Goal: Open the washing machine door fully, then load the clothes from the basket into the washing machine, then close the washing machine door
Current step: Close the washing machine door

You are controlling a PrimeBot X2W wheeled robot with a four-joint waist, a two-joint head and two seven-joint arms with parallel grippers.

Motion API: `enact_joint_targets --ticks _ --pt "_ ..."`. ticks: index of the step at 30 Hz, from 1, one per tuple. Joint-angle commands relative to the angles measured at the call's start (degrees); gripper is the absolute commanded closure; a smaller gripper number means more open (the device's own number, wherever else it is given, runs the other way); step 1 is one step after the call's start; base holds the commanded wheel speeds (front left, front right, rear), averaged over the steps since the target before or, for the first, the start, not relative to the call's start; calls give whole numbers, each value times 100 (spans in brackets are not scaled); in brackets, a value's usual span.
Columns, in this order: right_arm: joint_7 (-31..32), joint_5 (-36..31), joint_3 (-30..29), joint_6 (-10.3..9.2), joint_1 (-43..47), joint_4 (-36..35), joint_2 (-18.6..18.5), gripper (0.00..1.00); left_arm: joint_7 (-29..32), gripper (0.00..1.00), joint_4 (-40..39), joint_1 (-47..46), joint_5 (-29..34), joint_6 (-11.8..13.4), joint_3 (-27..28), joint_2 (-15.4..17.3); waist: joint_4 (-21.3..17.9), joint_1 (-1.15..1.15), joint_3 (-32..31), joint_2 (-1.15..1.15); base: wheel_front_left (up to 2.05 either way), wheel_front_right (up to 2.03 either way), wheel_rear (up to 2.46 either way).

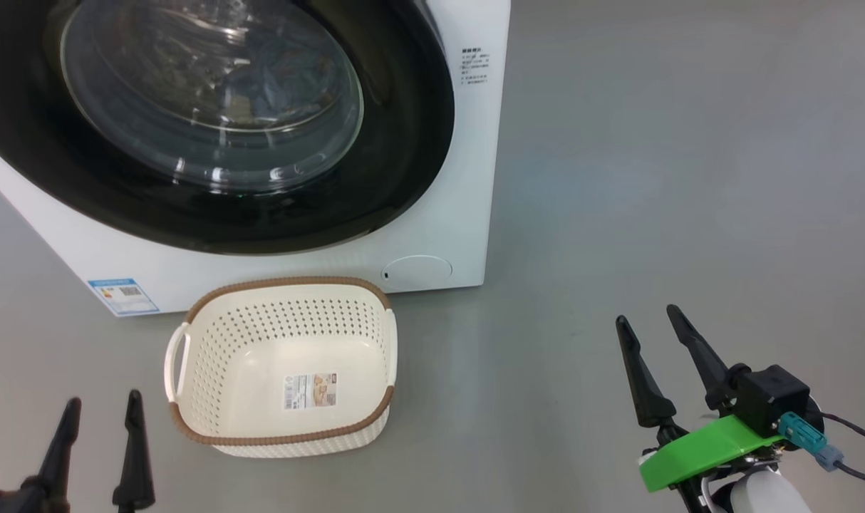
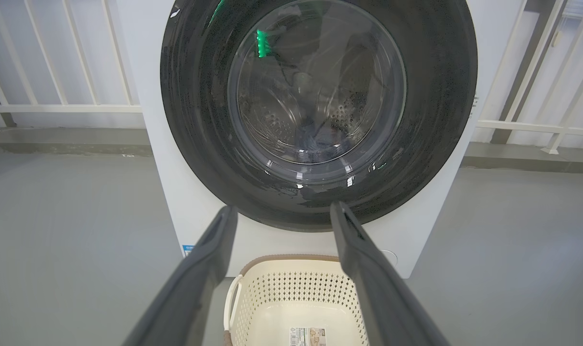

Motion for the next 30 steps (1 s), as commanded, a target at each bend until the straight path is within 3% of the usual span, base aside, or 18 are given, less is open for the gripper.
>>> enact_joint_targets --ticks 1,30 --pt "14 34 61 -32 18 -184 39 0 -47 0 -151 2 91 -18 222 95 -27 0 -88 0 0 0 0" --pt "14 121 -145 -32 369 -201 39 0 -47 0 -169 322 233 -18 224 51 38 0 -338 0 0 0 0"
